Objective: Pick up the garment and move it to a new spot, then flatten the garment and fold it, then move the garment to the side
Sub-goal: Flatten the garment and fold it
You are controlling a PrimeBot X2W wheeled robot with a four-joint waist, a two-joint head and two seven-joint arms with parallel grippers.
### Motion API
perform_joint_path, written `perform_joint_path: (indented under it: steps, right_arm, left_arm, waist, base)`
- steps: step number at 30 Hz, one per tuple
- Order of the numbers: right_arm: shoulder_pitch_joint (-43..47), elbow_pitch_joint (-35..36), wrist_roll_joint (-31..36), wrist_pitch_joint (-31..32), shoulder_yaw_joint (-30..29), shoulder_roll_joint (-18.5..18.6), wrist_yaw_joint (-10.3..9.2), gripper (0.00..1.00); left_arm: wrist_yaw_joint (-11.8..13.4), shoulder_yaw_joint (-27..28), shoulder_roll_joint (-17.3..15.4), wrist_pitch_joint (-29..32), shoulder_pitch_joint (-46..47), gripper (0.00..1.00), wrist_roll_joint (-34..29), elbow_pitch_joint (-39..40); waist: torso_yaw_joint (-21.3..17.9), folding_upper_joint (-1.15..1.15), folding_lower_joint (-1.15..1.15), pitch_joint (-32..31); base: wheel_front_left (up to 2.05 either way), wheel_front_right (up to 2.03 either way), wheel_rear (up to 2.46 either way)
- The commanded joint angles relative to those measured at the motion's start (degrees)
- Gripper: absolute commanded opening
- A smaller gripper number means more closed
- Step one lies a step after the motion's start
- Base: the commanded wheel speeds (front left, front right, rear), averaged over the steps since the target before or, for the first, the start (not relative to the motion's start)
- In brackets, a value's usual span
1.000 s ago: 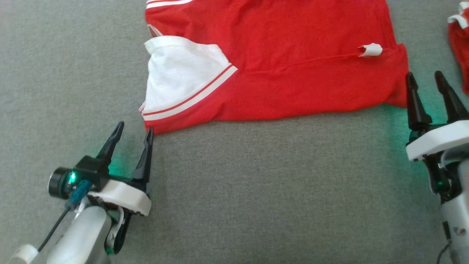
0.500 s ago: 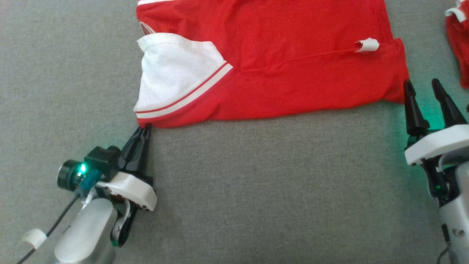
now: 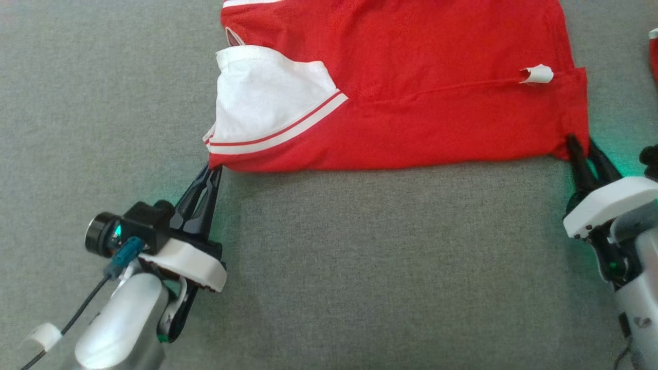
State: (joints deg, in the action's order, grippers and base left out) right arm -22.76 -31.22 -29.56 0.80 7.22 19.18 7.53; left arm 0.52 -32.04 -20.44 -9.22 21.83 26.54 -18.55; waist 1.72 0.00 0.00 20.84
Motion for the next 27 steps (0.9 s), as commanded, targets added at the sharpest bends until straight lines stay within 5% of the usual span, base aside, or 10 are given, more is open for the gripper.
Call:
perform_joint_path:
  steps: [1,19,26,27]
  right_arm:
    - [0.3,1.1,-0.6,0.3,1.2,1.9,-0.04,0.0]
    - [17.2,16.6,-9.5,5.5,4.3,15.0,-0.04,0.0]
    - [26.0,21.6,-9.5,7.1,1.2,15.6,-0.04,0.0]
    - [26.9,22.1,-9.3,7.3,0.5,15.1,-0.04,0.12]
  left_arm:
    - [0.5,2.0,-2.3,-0.6,0.1,0.0,-0.2,1.8]
    - [3.3,2.8,-7.8,3.4,-17.4,0.0,5.6,16.2]
    - [4.4,1.3,-8.6,4.5,-24.4,0.0,7.0,20.6]
    - [4.4,1.2,-8.6,4.4,-24.7,0.0,7.0,20.7]
  waist:
    - [0.1,0.0,0.0,-0.4]
    - [-1.0,0.0,0.0,-6.2]
    - [-0.6,0.0,0.0,-6.5]
    - [-0.5,0.0,0.0,-6.5]
  base:
    - [0.0,0.0,0.0]
    - [0.0,0.0,0.0]
    - [0.0,0.0,0.0]
    - [0.0,0.0,0.0]
